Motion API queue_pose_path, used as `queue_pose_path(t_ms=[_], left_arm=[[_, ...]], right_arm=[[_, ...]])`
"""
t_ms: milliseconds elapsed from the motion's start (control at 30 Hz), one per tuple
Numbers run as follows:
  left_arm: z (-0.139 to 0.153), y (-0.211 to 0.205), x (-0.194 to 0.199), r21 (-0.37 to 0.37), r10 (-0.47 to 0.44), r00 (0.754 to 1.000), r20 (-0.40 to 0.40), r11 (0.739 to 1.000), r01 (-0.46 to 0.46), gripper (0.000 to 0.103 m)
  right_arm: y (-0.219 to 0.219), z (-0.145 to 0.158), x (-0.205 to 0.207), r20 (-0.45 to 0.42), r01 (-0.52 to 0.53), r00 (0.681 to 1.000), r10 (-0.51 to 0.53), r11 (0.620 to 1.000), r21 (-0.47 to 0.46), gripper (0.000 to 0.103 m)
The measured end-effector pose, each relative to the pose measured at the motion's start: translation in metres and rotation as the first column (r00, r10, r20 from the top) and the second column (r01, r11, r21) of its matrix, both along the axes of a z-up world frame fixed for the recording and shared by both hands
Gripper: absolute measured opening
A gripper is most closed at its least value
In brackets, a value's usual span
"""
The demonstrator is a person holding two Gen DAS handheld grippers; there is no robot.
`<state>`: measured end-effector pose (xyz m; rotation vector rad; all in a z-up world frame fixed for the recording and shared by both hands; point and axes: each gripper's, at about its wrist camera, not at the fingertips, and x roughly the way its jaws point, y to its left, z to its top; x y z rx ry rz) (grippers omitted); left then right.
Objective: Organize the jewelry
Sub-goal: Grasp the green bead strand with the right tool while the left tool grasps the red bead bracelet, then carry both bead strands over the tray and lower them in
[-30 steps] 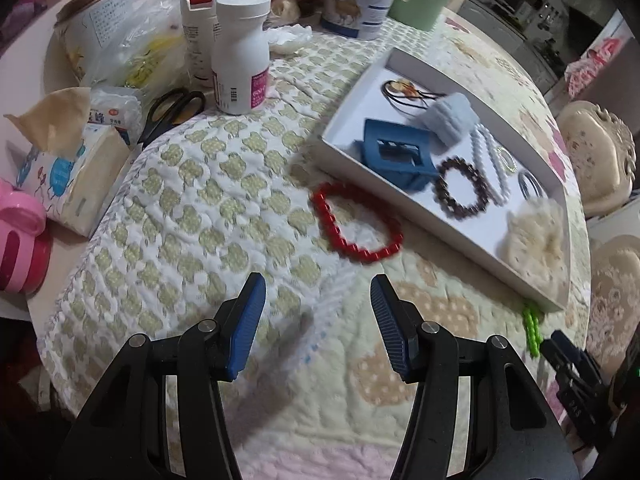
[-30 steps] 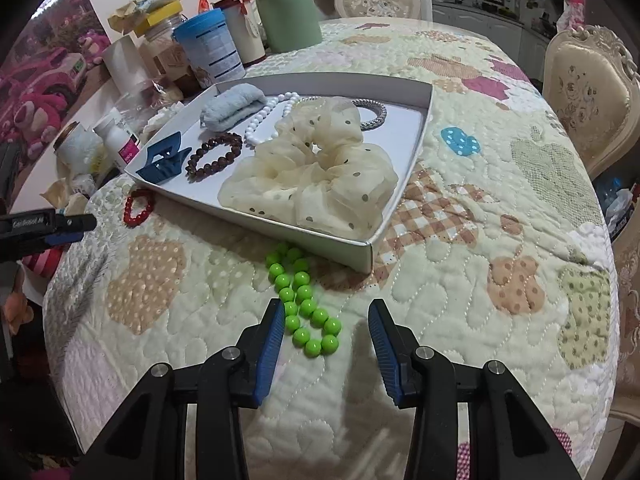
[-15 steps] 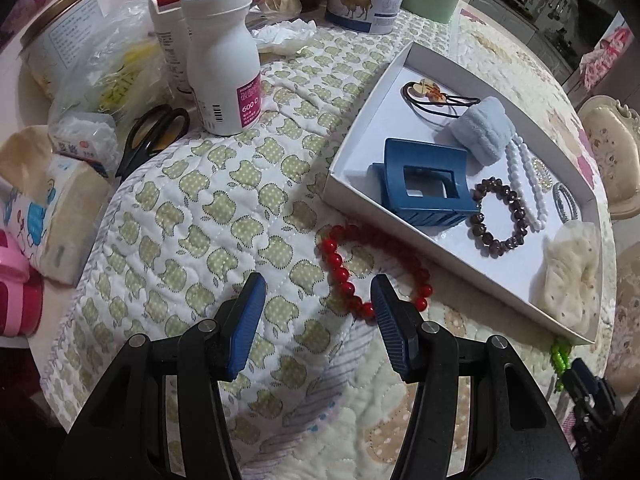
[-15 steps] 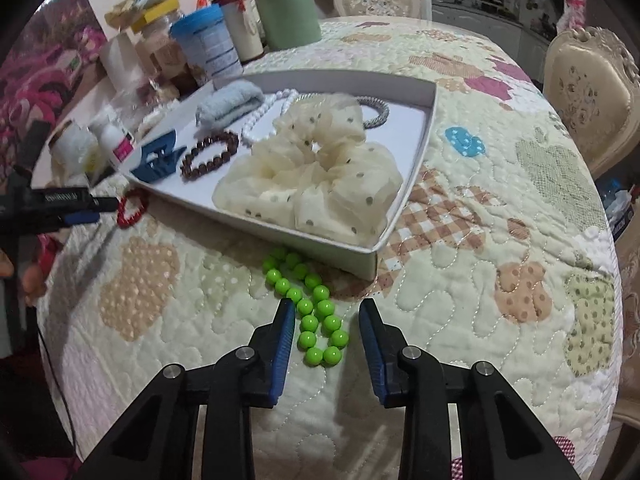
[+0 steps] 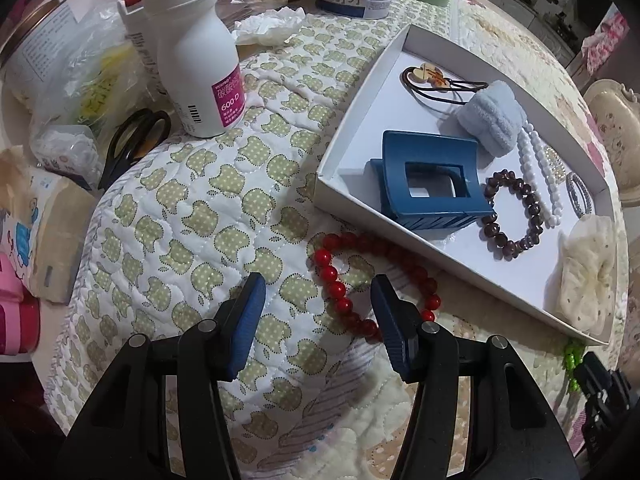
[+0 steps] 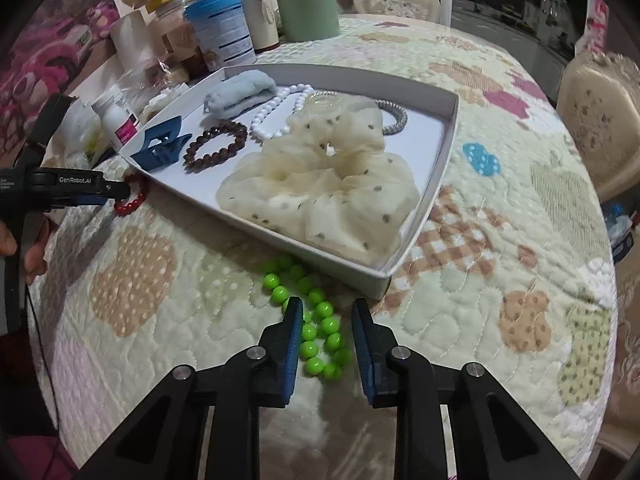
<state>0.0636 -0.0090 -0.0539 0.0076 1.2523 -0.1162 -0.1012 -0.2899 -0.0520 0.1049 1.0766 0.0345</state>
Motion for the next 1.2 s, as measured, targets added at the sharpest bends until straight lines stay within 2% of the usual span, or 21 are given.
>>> queue_pose_path(t_ms=[100, 133, 300, 433, 567, 600, 633, 667, 700, 800, 900, 1200], left_arm=[[-0.001, -0.002, 0.002, 0.011, -0.007, 1.0, -0.002, 1.0, 0.007, 0.054], [-0.001, -0.002, 0.002, 0.012, -0.008, 1.0, -0.001, 1.0, 0.008, 0.054], [-0.001, -0.003, 0.002, 0.016, -0.015, 1.0, 0.004, 1.0, 0.015, 0.054], [-0.001, -0.004, 0.002, 0.026, -0.015, 1.0, 0.007, 1.0, 0.015, 0.055], [-0.002, -0.007, 0.001, 0.008, -0.029, 0.999, 0.022, 1.0, 0.029, 0.054], [-0.002, -0.006, 0.0, -0.001, -0.033, 0.999, 0.028, 0.999, 0.033, 0.053], [-0.001, -0.006, -0.001, -0.011, -0.043, 0.998, 0.038, 0.999, 0.044, 0.038], [-0.001, -0.007, -0.002, 0.001, -0.049, 0.998, 0.045, 0.999, 0.049, 0.018], [-0.001, -0.007, -0.003, 0.011, -0.055, 0.997, 0.048, 0.998, 0.054, 0.013], [0.001, -0.004, -0.006, -0.024, -0.061, 0.997, 0.044, 0.998, 0.062, 0.009], [0.006, 0.001, -0.013, -0.067, -0.062, 0.997, 0.037, 0.996, 0.065, 0.008], [0.052, -0.001, -0.04, -0.104, -0.105, 0.988, 0.112, 0.988, 0.116, 0.008]], right_arm=[[-0.015, -0.001, 0.006, -0.019, 0.049, 0.999, -0.048, 0.996, 0.079, 0.021], [-0.015, -0.002, 0.006, -0.026, 0.045, 0.999, -0.043, 0.996, 0.078, 0.021], [0.004, -0.003, -0.001, -0.06, -0.043, 0.997, 0.045, 0.999, 0.033, 0.021], [0.005, -0.005, -0.001, -0.048, -0.03, 0.998, 0.03, 1.0, 0.004, 0.021], [0.007, -0.004, -0.003, -0.026, -0.023, 0.999, 0.022, 0.999, -0.03, 0.009], [0.007, -0.004, -0.003, -0.021, -0.023, 1.0, 0.023, 0.999, -0.028, 0.009], [0.006, -0.003, -0.005, -0.016, -0.017, 1.0, 0.017, 1.0, -0.016, 0.009], [0.005, -0.001, -0.006, -0.008, -0.012, 1.0, 0.012, 1.0, -0.009, 0.009], [0.005, 0.002, -0.007, 0.001, -0.007, 1.0, 0.007, 1.0, -0.001, 0.009], [0.005, 0.016, -0.008, 0.036, -0.008, 0.999, 0.007, 1.0, 0.024, 0.009], [0.008, 0.038, -0.011, 0.089, -0.022, 0.996, 0.019, 0.999, 0.033, 0.009], [0.01, 0.081, -0.018, 0.176, -0.052, 0.984, 0.04, 0.997, 0.064, 0.009]])
